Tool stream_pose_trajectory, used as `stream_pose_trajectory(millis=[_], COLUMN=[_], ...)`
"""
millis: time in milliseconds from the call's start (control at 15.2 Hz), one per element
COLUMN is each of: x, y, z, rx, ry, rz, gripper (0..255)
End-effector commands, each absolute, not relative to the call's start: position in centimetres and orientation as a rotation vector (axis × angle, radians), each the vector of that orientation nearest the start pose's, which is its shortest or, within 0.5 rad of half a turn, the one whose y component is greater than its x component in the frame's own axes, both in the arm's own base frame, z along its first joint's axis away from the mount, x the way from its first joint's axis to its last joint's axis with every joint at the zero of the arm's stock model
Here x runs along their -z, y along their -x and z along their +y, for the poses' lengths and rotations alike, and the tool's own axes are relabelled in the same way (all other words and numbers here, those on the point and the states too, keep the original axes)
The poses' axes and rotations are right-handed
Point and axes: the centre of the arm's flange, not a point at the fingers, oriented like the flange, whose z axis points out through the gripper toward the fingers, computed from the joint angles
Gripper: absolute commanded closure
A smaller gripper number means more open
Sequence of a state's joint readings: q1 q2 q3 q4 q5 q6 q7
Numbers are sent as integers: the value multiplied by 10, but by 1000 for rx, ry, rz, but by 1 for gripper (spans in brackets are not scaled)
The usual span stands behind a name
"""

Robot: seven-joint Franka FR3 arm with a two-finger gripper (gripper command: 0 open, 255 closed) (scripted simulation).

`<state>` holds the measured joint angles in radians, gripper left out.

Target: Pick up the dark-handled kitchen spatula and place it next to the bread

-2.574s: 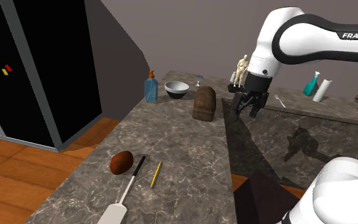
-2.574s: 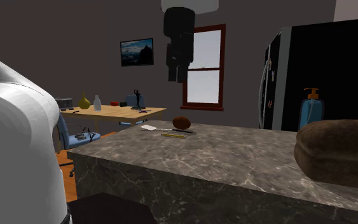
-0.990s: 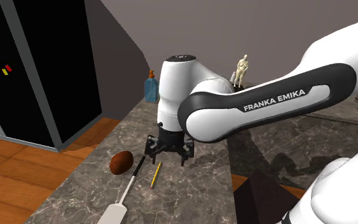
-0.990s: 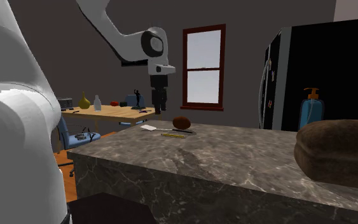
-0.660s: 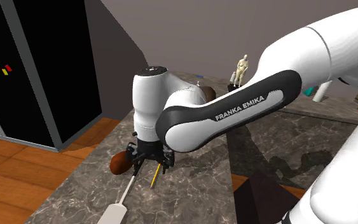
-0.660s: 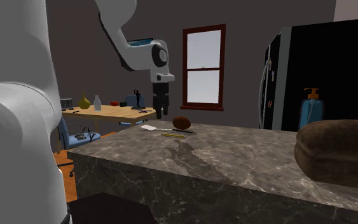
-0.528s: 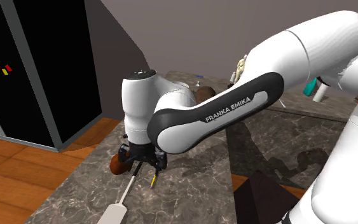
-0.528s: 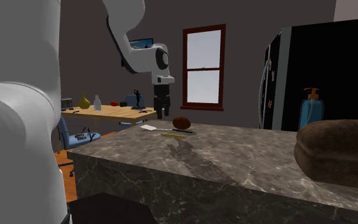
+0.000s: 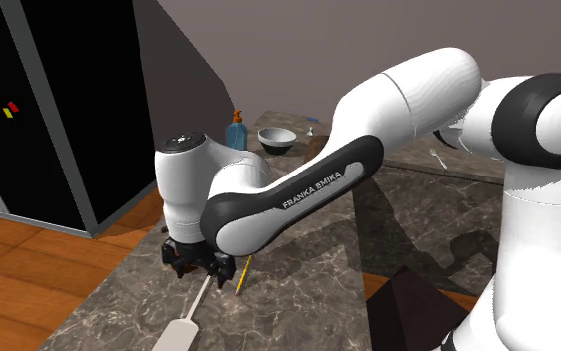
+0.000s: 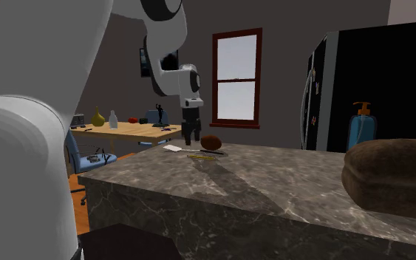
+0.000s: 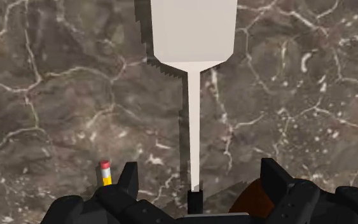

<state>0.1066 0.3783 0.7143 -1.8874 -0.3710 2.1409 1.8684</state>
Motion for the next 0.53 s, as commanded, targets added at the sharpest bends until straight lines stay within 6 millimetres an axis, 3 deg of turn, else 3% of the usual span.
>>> stream_pose_trajectory(millis=[0,132,462], x=[-337,-323,-323], y=[-451,-452,-452], z=[422,421,421], rx=[96,96,96], ry=[2869,2869,2869], rz=[1343,1343,1343], gripper=[0,0,0])
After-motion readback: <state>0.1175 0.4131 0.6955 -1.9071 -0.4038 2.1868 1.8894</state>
